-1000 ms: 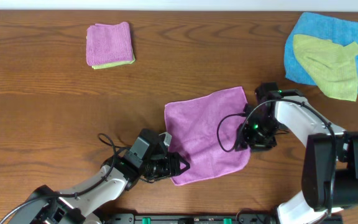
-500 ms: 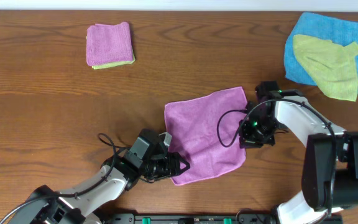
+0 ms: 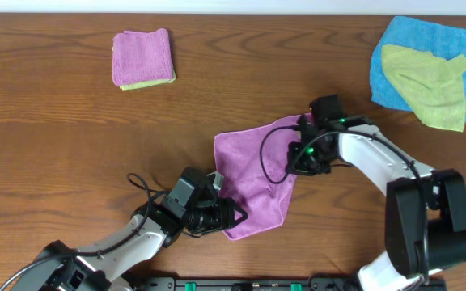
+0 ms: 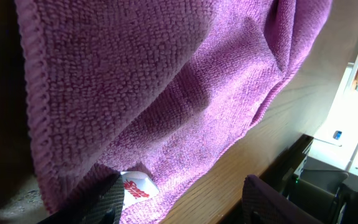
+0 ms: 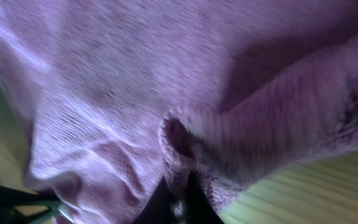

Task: Fold the cloth

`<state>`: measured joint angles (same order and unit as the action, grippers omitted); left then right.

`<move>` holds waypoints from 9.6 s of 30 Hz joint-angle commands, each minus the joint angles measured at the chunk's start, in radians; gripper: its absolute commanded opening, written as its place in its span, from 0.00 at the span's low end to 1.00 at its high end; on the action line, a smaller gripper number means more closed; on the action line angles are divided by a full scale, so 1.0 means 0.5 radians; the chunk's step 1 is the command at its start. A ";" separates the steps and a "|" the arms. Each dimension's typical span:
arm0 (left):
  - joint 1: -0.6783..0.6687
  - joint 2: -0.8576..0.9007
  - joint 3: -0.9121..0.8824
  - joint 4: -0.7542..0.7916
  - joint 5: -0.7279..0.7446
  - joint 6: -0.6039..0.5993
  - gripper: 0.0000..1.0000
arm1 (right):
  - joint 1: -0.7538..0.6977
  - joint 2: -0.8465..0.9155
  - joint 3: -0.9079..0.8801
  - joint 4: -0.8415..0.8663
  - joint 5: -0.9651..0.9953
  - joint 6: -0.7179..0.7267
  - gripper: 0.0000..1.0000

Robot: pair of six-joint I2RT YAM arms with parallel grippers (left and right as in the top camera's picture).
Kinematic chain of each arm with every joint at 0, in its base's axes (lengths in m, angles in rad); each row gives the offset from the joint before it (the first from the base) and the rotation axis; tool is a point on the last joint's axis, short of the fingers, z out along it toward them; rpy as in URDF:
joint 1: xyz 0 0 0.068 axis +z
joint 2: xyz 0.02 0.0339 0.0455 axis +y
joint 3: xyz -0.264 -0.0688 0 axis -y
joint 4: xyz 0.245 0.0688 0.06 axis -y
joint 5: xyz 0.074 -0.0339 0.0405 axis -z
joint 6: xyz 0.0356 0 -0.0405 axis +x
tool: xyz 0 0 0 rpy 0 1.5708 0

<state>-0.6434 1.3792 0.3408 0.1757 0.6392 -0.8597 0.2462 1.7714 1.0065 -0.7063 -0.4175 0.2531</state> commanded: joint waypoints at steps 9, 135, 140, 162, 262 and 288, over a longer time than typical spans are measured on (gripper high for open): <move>-0.001 0.047 -0.047 -0.029 -0.179 0.023 0.63 | 0.059 -0.095 0.165 -0.121 0.164 -0.018 0.98; 0.046 0.047 -0.047 -0.069 -0.130 0.091 0.64 | 0.172 -0.124 -0.122 0.501 0.623 0.150 0.51; 0.046 0.047 -0.047 -0.092 -0.124 0.092 0.63 | 0.119 -0.048 -0.253 0.784 0.346 0.226 0.39; 0.108 0.046 -0.046 -0.090 -0.130 0.104 0.63 | 0.263 -0.298 0.089 0.397 0.429 0.990 0.01; 0.112 0.046 -0.046 -0.088 -0.139 0.098 0.64 | 0.110 0.161 0.054 0.714 -0.482 -0.654 0.38; 0.112 0.047 -0.046 -0.088 -0.157 0.105 0.64 | 0.015 -0.113 0.153 -0.147 -0.269 -0.464 0.01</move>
<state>-0.5972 1.3792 0.3424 0.1585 0.6556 -0.8330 0.2733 1.8019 1.0512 -0.7479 -0.6025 0.0147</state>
